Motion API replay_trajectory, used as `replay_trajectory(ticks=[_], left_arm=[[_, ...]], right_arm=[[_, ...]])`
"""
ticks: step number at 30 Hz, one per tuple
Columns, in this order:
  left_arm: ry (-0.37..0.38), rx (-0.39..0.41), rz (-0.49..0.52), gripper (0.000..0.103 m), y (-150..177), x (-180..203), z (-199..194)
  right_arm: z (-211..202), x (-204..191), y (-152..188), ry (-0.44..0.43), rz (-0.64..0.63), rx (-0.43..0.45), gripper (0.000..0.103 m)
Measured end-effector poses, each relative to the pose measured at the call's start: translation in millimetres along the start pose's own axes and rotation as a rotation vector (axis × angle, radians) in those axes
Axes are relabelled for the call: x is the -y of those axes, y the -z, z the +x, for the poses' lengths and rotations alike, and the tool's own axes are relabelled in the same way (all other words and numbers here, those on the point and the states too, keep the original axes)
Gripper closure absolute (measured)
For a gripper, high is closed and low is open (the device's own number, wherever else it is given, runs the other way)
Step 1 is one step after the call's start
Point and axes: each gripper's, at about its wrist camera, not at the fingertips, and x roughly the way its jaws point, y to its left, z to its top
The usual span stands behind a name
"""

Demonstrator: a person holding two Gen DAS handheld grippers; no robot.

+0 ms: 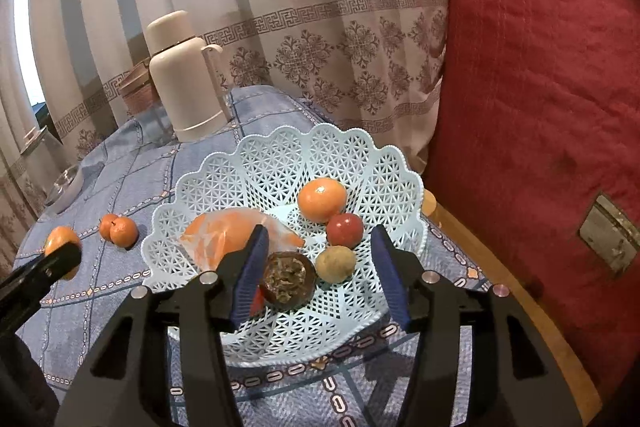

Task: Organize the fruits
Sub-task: 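Carry the large orange into the white basket with the left tool and release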

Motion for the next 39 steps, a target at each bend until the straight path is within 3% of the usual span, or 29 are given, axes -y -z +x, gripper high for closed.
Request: replay_trajectory(ticks=[6, 18, 19, 22, 25, 32, 39], left_arm=[[0.048, -0.018, 0.031, 0.065, -10.9, 30.3, 21.8], [0.059, -0.05, 0.094, 0.065, -20.8, 56.7, 62.0], [0.065, -0.057, 0.09, 0.063, -20.7, 56.4, 65.2], [0.066, -0.031, 0.071, 0.038, -22.1, 51.6, 64.2], [0.077, -0.004, 0.052, 0.035, -25.4, 45.8, 57.7], [0.002, 0.028, 0.058, 0.035, -27.8, 32.2, 49.6], [-0.089, -0.001, 0.082, 0.035, -18.8, 26.2, 60.3]], right_arm=[[1.5, 3.7, -0.2, -0.006, 0.023, -0.003, 0.048], [3.1, 6.4, 0.2, -0.019, 0.034, -0.007, 0.048], [3.1, 6.5, 0.2, -0.02, 0.033, -0.006, 0.048], [2.6, 6.3, 0.3, -0.023, 0.031, -0.005, 0.048], [3.2, 5.6, 0.5, -0.024, 0.029, -0.006, 0.048], [3.8, 4.8, 0.7, -0.024, 0.028, -0.006, 0.048], [3.8, 3.1, 1.5, -0.023, 0.02, -0.002, 0.048]])
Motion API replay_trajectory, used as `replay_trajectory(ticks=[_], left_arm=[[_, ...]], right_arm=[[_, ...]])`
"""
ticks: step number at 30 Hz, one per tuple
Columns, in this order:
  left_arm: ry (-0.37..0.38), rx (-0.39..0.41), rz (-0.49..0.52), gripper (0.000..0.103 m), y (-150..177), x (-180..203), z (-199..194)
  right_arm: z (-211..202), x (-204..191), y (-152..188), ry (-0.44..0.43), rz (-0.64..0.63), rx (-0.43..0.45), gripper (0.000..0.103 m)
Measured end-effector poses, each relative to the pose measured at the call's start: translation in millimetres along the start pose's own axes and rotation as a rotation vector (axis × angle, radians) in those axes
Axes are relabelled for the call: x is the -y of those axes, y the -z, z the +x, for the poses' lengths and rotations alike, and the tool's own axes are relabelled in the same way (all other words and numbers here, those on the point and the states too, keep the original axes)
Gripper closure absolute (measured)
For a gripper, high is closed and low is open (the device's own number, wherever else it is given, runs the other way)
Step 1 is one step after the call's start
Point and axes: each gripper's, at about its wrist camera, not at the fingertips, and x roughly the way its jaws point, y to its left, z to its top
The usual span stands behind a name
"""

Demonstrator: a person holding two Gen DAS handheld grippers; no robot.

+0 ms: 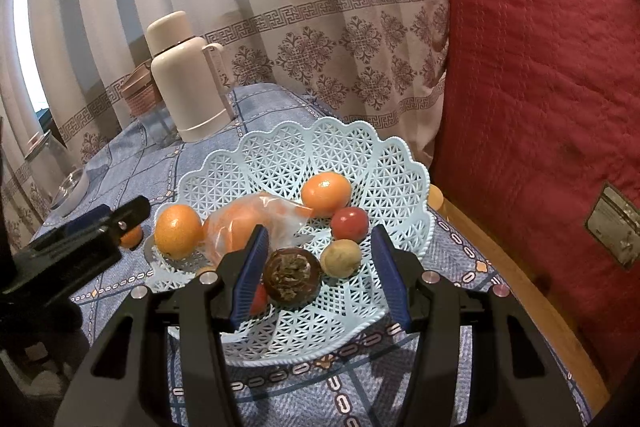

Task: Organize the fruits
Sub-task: 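Carry the large orange into the white basket with the left tool and release, then move the open left tool to a tangerine on the table and grasp it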

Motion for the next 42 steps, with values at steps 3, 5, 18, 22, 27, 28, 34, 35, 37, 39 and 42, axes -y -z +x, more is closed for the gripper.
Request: replay_trajectory(ticks=[3, 5, 18, 22, 27, 28, 34, 35, 37, 39, 42], left_arm=[[-0.027, -0.001, 0.022, 0.035, 3.7, 4.8, 5.9], [-0.041, -0.004, 0.032, 0.035, 4.9, 6.9, 9.3], [0.007, -0.064, 0.043, 0.032, 12.4, 16.1, 24.0], [0.025, -0.043, 0.03, 0.031, 10.9, 13.2, 15.9], [0.033, -0.022, -0.002, 0.03, 6.6, 3.8, 7.7], [0.033, -0.017, -0.014, 0.03, 5.4, 0.5, 5.6], [0.022, 0.012, -0.055, 0.03, 0.8, -19.2, -6.9], [0.016, 0.017, -0.061, 0.03, 0.2, -23.5, -8.7], [0.001, 0.023, -0.075, 0.03, -0.3, -33.4, -11.9], [-0.016, 0.025, -0.087, 0.03, 0.0, -42.9, -13.2], [-0.049, 0.024, -0.114, 0.03, 1.9, -62.4, -14.1]], right_arm=[[0.2, -1.4, 0.2, 0.0, -0.003, 0.001, 0.048], [0.2, -1.6, 0.5, 0.0, -0.004, 0.002, 0.048], [-0.9, -5.0, 2.5, 0.005, -0.024, 0.011, 0.048], [-1.2, -5.6, 2.9, 0.005, -0.028, 0.014, 0.048], [-2.1, -7.6, 4.2, 0.009, -0.039, 0.017, 0.048], [-2.3, -7.8, 4.3, 0.01, -0.042, 0.018, 0.048], [-3.8, -9.8, 3.7, 0.01, -0.052, 0.019, 0.048], [-4.2, -9.5, 3.2, 0.009, -0.053, 0.02, 0.048], [-6.3, -9.2, 1.8, 0.004, -0.053, 0.022, 0.048], [-8.6, -9.5, 0.3, 0.001, -0.051, 0.026, 0.048], [-12.0, -10.4, -2.6, -0.01, -0.045, 0.03, 0.048]])
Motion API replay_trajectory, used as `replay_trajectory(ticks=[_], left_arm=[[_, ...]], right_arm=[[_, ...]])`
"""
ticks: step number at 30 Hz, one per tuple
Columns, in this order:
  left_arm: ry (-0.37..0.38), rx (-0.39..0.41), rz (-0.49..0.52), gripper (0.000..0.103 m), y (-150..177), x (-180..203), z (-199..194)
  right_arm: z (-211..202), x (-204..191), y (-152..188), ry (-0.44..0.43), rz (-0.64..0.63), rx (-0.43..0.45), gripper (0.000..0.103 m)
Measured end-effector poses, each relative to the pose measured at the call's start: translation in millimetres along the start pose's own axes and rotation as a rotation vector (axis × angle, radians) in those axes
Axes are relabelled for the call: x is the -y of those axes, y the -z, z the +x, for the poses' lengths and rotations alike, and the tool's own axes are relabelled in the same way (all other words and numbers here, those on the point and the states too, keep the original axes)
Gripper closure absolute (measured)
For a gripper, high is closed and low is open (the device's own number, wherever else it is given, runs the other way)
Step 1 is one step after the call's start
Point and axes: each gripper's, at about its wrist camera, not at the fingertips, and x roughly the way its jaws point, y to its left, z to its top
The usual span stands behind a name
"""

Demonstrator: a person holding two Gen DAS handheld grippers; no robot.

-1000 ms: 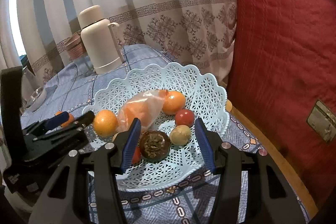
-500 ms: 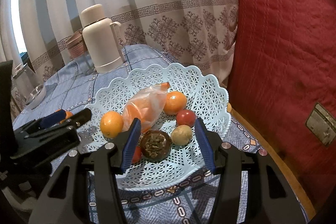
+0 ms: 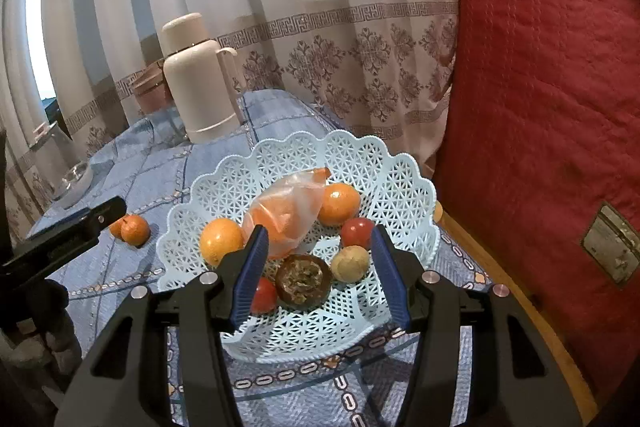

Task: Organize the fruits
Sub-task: 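Move the open left tool to a tangerine on the table and grasp it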

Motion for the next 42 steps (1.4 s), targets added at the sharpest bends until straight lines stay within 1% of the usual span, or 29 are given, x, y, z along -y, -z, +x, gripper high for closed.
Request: replay_trajectory(ticks=[6, 11, 15, 19, 25, 30, 32, 36, 39, 41, 42], left_arm=[[-0.059, -0.01, -0.037, 0.03, 3.4, -30.8, 1.8], [-0.102, -0.032, -0.069, 0.03, 5.0, -51.1, 9.1], [-0.113, -0.065, -0.086, 0.03, 5.6, -61.5, 20.6], [-0.116, -0.094, -0.098, 0.031, 4.5, -66.6, 33.1], [-0.12, -0.112, -0.096, 0.032, -1.0, -69.3, 48.3], [-0.105, -0.126, -0.109, 0.033, -4.8, -72.1, 61.0], [-0.099, -0.132, -0.111, 0.039, -5.9, -73.3, 64.8], [-0.059, -0.147, -0.137, 0.041, -5.6, -78.2, 69.3], [-0.026, -0.148, -0.147, 0.048, -4.4, -80.8, 67.2], [0.002, -0.144, -0.147, 0.056, -3.0, -80.8, 63.5], [0.008, -0.145, -0.145, 0.058, -2.4, -80.2, 62.1]], right_arm=[[-8.9, -8.3, -2.3, -0.032, -0.015, 0.008, 0.048], [-15.7, -23.8, -2.4, -0.078, -0.049, 0.005, 0.048], [-21.8, -36.0, -0.6, -0.114, -0.081, 0.006, 0.048], [-20.1, -46.2, 4.0, -0.138, -0.104, -0.012, 0.048], [-16.6, -56.4, 10.7, -0.158, -0.129, -0.034, 0.048], [-14.7, -62.7, 14.8, -0.169, -0.141, -0.045, 0.048], [-13.7, -63.4, 16.3, -0.173, -0.146, -0.05, 0.048], [-11.2, -67.7, 20.2, -0.179, -0.155, -0.061, 0.048], [-10.0, -70.1, 22.3, -0.182, -0.161, -0.065, 0.048], [-9.9, -71.3, 23.6, -0.184, -0.165, -0.068, 0.048], [-9.3, -71.7, 23.1, -0.185, -0.166, -0.068, 0.048]])
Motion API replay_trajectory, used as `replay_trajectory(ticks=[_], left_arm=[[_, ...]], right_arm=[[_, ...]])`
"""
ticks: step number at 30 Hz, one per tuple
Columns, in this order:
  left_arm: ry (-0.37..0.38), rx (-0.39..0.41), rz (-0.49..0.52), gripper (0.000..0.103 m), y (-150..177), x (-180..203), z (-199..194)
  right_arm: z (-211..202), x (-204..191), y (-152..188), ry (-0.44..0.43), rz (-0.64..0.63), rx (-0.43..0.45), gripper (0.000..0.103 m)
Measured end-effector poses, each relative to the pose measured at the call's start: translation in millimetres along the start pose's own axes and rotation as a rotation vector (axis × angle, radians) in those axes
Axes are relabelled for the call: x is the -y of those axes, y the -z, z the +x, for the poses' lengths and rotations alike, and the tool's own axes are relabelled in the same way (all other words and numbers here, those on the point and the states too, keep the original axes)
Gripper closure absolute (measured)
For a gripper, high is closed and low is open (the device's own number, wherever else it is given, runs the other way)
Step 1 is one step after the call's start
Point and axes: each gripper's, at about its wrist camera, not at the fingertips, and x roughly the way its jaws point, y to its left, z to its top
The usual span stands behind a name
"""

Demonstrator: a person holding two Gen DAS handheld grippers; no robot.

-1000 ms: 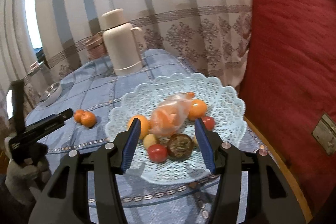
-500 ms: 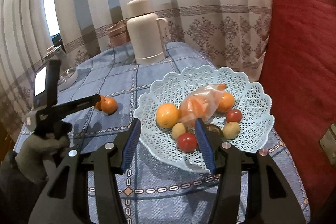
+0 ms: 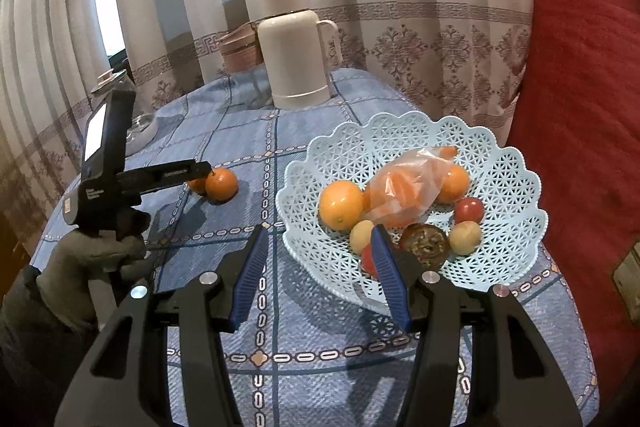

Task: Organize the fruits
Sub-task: 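Move the open left tool to a tangerine on the table and grasp it, then grasp the other tangerine with the right tool while the left tool holds its tangerine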

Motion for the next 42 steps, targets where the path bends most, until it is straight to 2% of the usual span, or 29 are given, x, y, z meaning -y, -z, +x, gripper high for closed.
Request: replay_trajectory(ticks=[3, 20, 24, 25, 26, 33, 37, 39, 41, 42], left_arm=[[0.015, -0.001, 0.007, 0.064, 4.1, 1.7, -5.5], [0.028, 0.004, -0.001, 0.065, 9.4, 1.2, -10.7], [0.006, 0.034, -0.005, 0.066, 14.1, -2.3, -25.7], [-0.007, 0.048, -0.005, 0.073, 15.4, -4.3, -31.6], [-0.012, 0.055, -0.006, 0.076, 15.6, -5.7, -35.1], [-0.026, 0.098, -0.042, 0.076, 18.3, -20.8, -59.7], [-0.014, 0.079, -0.065, 0.075, 20.9, -30.6, -60.5], [-0.007, 0.066, -0.066, 0.071, 23.3, -31.1, -59.5], [-0.007, 0.058, -0.066, 0.05, 25.8, -29.0, -57.2], [-0.008, 0.058, -0.063, 0.05, 26.3, -27.6, -56.7]], right_arm=[[1.4, -2.5, -0.7, -0.004, -0.008, -0.002, 0.048], [1.0, -11.3, 1.1, -0.015, -0.027, -0.002, 0.048], [1.1, -11.3, 0.3, -0.017, -0.026, -0.001, 0.048], [1.1, -11.7, 0.5, -0.018, -0.026, -0.003, 0.048], [1.3, -12.5, 0.7, -0.019, -0.027, -0.005, 0.048], [0.6, -22.0, 3.1, -0.032, -0.044, -0.009, 0.048], [1.6, -27.8, 5.3, -0.038, -0.05, -0.013, 0.048], [1.6, -29.2, 6.8, -0.041, -0.053, -0.016, 0.048], [2.4, -30.6, 7.2, -0.046, -0.055, -0.02, 0.048], [2.5, -31.5, 7.5, -0.048, -0.057, -0.021, 0.048]])
